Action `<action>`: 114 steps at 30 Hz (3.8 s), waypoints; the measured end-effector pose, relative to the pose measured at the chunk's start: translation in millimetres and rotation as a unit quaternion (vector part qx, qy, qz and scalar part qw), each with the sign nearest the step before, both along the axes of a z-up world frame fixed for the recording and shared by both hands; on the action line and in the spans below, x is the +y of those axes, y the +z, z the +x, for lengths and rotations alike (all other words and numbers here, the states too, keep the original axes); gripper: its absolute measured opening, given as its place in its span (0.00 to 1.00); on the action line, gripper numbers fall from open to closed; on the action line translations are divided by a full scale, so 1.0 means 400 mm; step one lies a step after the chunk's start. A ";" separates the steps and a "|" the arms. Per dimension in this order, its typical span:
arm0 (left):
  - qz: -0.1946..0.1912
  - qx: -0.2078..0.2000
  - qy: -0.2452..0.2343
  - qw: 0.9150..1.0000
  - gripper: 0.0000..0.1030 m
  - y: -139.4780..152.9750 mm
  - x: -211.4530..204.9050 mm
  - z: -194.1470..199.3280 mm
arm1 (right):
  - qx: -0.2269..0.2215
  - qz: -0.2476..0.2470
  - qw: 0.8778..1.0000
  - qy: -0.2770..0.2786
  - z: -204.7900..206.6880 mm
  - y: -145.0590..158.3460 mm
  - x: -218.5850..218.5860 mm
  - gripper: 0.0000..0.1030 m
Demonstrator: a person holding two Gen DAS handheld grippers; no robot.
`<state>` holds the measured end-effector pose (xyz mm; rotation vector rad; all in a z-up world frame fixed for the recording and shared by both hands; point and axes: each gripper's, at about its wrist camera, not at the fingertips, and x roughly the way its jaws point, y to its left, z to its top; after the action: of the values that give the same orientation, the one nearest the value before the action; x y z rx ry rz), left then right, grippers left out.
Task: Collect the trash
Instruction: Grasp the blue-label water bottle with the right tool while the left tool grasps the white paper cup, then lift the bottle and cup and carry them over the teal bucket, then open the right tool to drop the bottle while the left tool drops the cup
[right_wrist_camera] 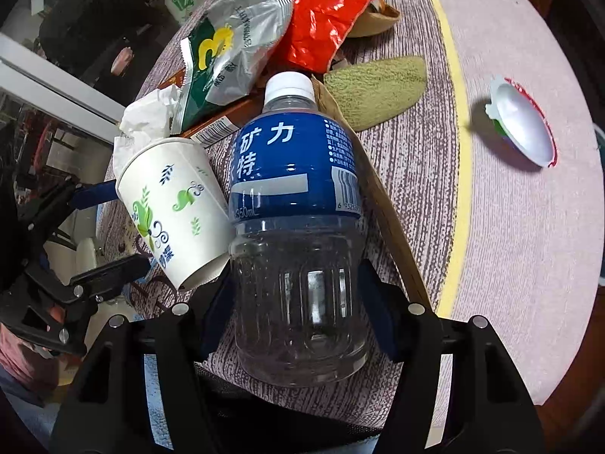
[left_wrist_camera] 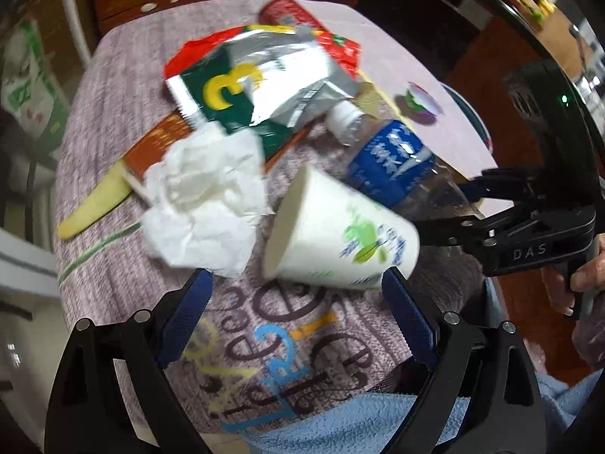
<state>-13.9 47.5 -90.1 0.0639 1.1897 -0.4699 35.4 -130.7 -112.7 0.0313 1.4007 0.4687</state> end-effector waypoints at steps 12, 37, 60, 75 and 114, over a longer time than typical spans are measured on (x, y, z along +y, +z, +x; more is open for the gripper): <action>-0.013 0.016 0.001 1.000 0.89 -0.023 -0.092 -0.026 | 0.012 0.019 1.000 -0.013 -0.014 0.011 -0.057 0.58; 0.022 -0.062 -0.010 0.998 0.74 0.050 -0.150 0.006 | -0.018 0.092 0.995 -0.043 0.032 0.099 -0.115 0.57; -0.005 -0.121 -0.142 0.982 0.74 0.242 -0.540 0.173 | -0.118 0.066 0.955 -0.266 0.040 0.234 -0.678 0.57; 0.017 -0.085 -0.246 0.966 0.74 0.133 -0.948 0.322 | 0.005 0.033 0.926 -0.377 0.139 -0.081 -0.953 0.58; 0.064 -0.062 -0.281 0.956 0.92 0.014 -1.113 0.361 | -0.055 -0.008 0.911 -0.409 0.106 0.057 -1.025 0.84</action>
<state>130.7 -397.8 -84.7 0.5481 1.0689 -0.8722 77.8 -540.5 -89.8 0.5494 1.1527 -0.2408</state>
